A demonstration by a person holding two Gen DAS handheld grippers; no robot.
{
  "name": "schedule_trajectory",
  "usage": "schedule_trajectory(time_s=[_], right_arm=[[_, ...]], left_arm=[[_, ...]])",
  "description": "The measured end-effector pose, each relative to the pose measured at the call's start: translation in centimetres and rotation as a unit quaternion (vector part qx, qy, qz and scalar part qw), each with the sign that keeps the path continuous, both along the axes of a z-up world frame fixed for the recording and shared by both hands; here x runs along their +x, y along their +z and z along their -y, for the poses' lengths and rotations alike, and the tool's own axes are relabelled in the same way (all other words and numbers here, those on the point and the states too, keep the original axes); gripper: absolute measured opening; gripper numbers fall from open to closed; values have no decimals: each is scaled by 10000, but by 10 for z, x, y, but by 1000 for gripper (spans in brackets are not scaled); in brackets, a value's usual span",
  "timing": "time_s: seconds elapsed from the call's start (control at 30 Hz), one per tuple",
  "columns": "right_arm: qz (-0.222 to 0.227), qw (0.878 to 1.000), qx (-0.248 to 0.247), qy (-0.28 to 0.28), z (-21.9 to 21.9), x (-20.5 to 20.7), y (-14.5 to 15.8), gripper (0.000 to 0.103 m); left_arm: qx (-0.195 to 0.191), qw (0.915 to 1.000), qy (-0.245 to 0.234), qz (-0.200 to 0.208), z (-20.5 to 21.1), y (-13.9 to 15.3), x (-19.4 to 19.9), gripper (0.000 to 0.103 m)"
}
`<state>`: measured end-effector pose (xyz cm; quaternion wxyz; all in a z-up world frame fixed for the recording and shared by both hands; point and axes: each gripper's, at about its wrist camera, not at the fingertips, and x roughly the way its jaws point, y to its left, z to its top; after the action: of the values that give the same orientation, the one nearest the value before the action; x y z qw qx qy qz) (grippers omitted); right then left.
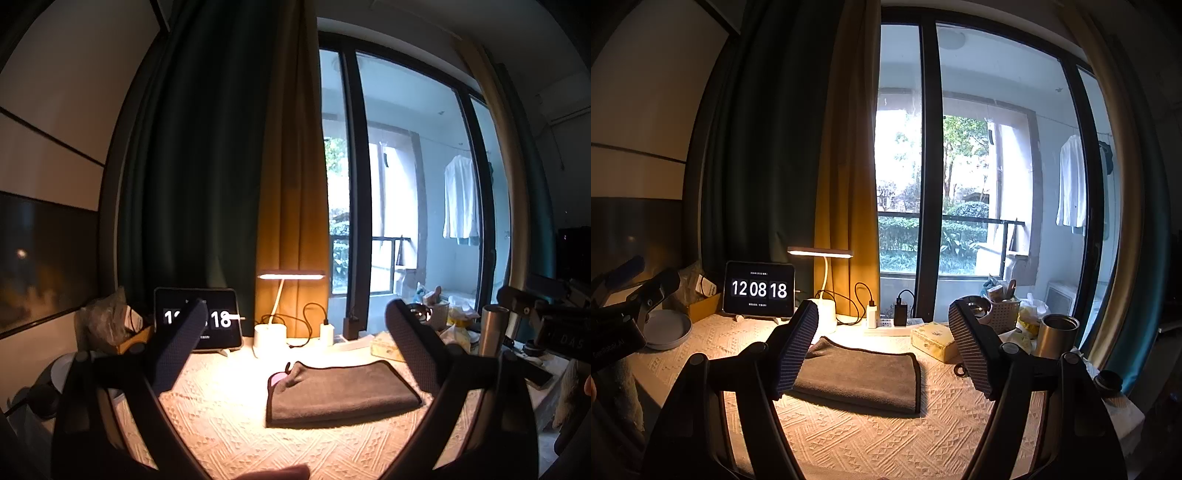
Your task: Fold towel
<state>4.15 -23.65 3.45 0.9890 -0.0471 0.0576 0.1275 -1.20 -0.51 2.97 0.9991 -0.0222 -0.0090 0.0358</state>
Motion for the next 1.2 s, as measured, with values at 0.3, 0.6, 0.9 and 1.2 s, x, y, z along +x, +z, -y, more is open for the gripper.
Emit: schedule_trajectory(time_s=[0.3, 0.6, 0.9, 1.2], right_arm=[[-63, 10000, 13, -36, 2, 8, -3, 76], [-87, 10000, 9, -49, 4, 11, -5, 76], [-77, 10000, -5, -59, 4, 12, -5, 76], [-92, 9999, 6, -71, 5, 14, -6, 76]], left_arm=[[-67, 9999, -18, -124, 0, -3, 7, 98], [-113, 9998, 37, -140, -2, -2, 7, 98], [-118, 9998, 41, -137, -2, -2, 8, 98], [-117, 9998, 37, -141, -2, -1, 9, 98]])
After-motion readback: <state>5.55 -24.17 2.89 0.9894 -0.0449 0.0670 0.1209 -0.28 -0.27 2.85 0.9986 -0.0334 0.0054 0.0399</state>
